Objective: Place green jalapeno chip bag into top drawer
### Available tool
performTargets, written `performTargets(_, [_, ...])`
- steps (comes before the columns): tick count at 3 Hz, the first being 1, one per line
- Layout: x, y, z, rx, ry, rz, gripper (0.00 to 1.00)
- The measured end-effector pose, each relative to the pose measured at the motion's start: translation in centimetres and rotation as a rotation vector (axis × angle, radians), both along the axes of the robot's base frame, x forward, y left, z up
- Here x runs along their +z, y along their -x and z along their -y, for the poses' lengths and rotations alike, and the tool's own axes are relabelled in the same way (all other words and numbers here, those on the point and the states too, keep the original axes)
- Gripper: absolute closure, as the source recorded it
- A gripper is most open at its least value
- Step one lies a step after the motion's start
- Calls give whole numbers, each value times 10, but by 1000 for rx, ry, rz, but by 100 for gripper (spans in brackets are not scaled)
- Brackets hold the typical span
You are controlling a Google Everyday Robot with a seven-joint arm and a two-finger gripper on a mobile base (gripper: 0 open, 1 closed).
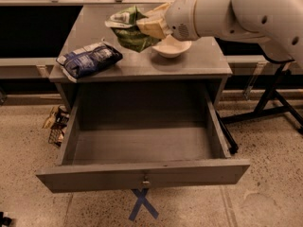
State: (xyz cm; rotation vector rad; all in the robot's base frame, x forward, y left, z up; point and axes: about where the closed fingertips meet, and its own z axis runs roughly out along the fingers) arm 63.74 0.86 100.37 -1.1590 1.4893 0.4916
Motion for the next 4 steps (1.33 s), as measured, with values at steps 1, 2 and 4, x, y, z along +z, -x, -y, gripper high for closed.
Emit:
performTargets(1, [-26, 49, 3, 103, 94, 13, 100])
performTargets(2, [-29, 53, 3, 116, 108, 20, 100])
performTargets(4, [-76, 82, -3, 189, 137, -61, 100])
